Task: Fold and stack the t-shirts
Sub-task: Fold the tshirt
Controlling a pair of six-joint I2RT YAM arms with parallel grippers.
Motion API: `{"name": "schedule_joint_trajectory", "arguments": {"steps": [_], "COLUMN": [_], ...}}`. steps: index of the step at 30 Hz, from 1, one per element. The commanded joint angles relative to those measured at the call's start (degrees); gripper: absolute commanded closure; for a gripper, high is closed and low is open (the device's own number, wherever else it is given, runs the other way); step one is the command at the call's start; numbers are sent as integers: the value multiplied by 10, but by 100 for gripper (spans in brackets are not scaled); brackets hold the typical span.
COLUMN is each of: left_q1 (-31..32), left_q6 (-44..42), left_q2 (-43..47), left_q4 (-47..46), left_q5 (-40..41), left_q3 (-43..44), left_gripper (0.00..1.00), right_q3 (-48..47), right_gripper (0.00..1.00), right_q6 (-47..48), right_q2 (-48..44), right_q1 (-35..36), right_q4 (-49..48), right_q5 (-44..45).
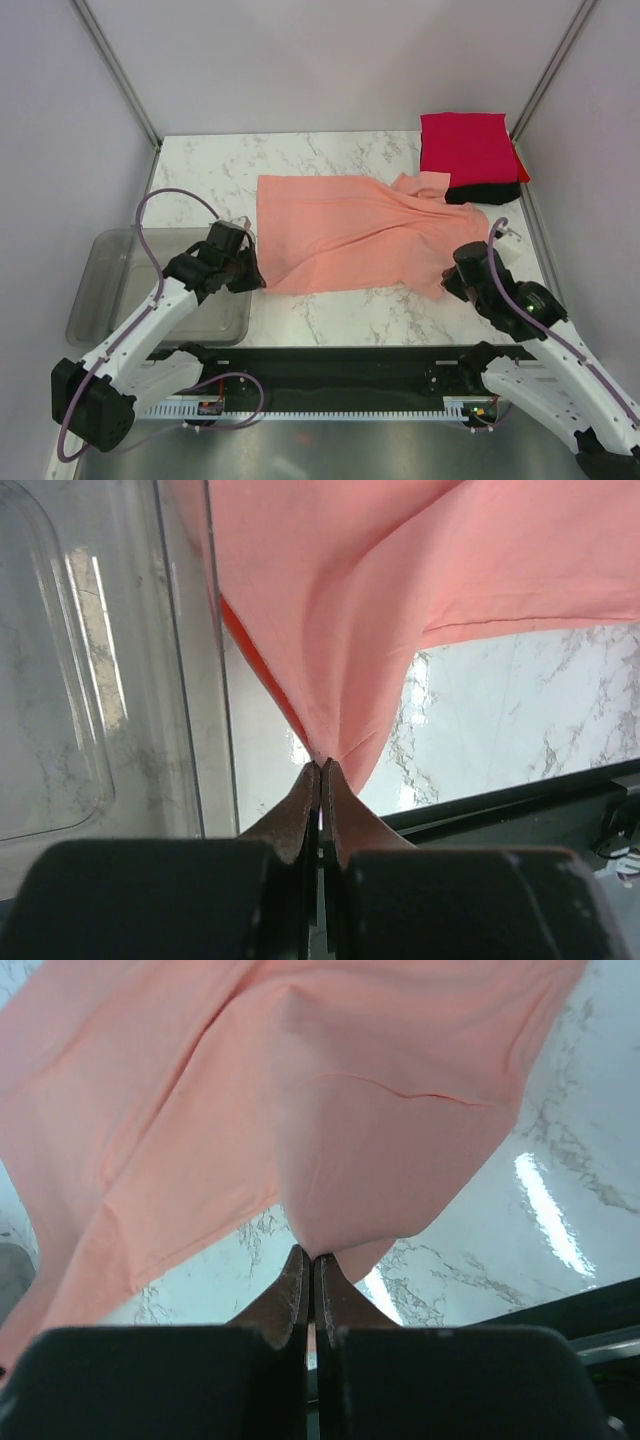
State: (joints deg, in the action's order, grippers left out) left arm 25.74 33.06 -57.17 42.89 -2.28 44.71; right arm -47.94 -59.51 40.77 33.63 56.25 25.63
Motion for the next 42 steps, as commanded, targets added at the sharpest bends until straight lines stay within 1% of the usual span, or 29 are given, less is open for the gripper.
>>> {"name": "schedule_joint_trajectory", "arguments": {"steps": [1,4,6,9,11,16,19,20,25,26,29,30,31,33,34,36,38,40,42], "left_q1": [11,12,12,12,12,12,12,12,12,12,11,11,9,4,-6,-14,-29,-45,-56], "left_q6": [18,47,64,71,72,75,80,80,68,65,55,54,49,43,39,33,22,11,4], "left_q2": [36,86,123,156,164,167,167,164,118,96,59,32,21,-7,-31,-51,-85,-120,-143], "left_q4": [-17,4,38,84,98,113,113,113,112,113,112,110,109,110,108,105,103,98,88], "left_q5": [-39,-54,-49,-40,-37,-56,-50,-46,-14,-8,20,21,40,50,55,61,69,71,61], "left_q3": [-16,-22,-15,5,11,-1,-5,-5,14,19,42,59,67,93,101,123,137,155,167], "left_gripper": [98,98,98,98,98,98,98,98,98,98,98,98,98,98,98,98,98,98,98], "right_q3": [-38,-67,-91,-131,-162,-167,-139,-125,-102,-93,-87,-88,-97,-109,-117,-139,-158,-168,-175], "right_gripper": [100,100,100,100,100,100,100,100,100,100,100,100,100,100,100,100,100,100,100], "right_q6": [-16,-24,-25,-25,-24,-7,17,25,59,82,107,121,126,154,161,191,207,239,264], "right_q2": [-31,-71,-89,-106,-110,-112,-119,-121,-90,-84,-43,-30,1,32,67,117,149,191,224], "right_q1": [1,2,2,2,1,2,2,2,2,2,2,2,2,1,0,1,-7,-22,-54], "right_q4": [119,172,195,229,250,251,221,196,134,99,55,48,44,27,24,11,-5,-19,-49], "right_q5": [67,91,97,109,121,115,88,80,51,33,27,33,42,51,67,79,95,87,69]}}
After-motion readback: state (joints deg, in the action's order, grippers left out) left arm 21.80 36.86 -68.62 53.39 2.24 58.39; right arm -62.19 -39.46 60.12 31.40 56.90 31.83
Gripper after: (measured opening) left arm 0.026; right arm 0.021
